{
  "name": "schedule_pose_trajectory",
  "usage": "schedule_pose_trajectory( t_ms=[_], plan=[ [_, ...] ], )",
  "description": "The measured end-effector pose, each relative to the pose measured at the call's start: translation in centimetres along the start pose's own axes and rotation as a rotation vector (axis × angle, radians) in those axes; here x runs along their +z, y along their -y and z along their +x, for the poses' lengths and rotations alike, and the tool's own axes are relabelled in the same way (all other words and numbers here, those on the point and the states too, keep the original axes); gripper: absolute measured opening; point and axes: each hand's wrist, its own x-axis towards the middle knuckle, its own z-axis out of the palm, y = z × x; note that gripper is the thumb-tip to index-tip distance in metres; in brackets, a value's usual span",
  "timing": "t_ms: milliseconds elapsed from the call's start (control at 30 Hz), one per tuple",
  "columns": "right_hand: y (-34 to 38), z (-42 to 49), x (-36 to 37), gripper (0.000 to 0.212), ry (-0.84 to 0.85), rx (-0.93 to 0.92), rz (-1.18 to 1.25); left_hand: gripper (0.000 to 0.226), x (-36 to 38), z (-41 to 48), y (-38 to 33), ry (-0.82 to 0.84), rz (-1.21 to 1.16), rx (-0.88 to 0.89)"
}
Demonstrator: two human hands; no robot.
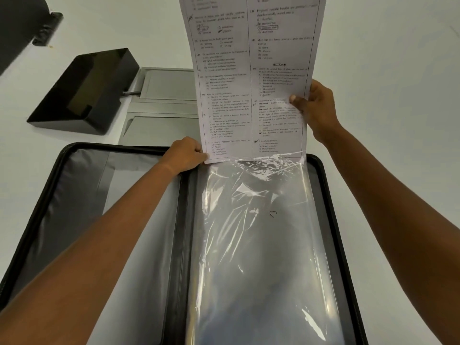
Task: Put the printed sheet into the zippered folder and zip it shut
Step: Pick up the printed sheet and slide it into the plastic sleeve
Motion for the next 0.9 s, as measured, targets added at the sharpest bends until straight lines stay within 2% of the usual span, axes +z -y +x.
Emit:
schedule_pose_trajectory(
  t_ms=[200, 300, 500, 633, 900],
  plan=[
    [0.0, -0.2, -0.1, 0.034, -0.003, 0.019, -0.009, 0.026, 0.2, -0.1, 0.1, 0.001, 0.026, -0.003],
    [0.2, -0.3, 0.1, 0.031, -0.029, 0.021, 0.033, 0.022, 0.3, -0.1, 0.1, -0.02, 0.006, -0.003],
    [0.3, -0.1, 0.1, 0.032, -0.06, 0.042, 0.081, 0.021, -0.5, -0.2, 0.5, 0.016, -0.325, -0.035],
    [-0.1, -0.2, 0.3, 0.032, -0.046, 0.047, 0.041, 0.024, -0.4, 0.1, 1.0, 0.059, -0.297, -0.062],
    [-0.9, -0.3, 0.3, 0.021, -0.105, 0.038, 0.113, 0.03, -0.2, 0.0, 0.7, 0.063, -0.321, -0.05]
  ],
)
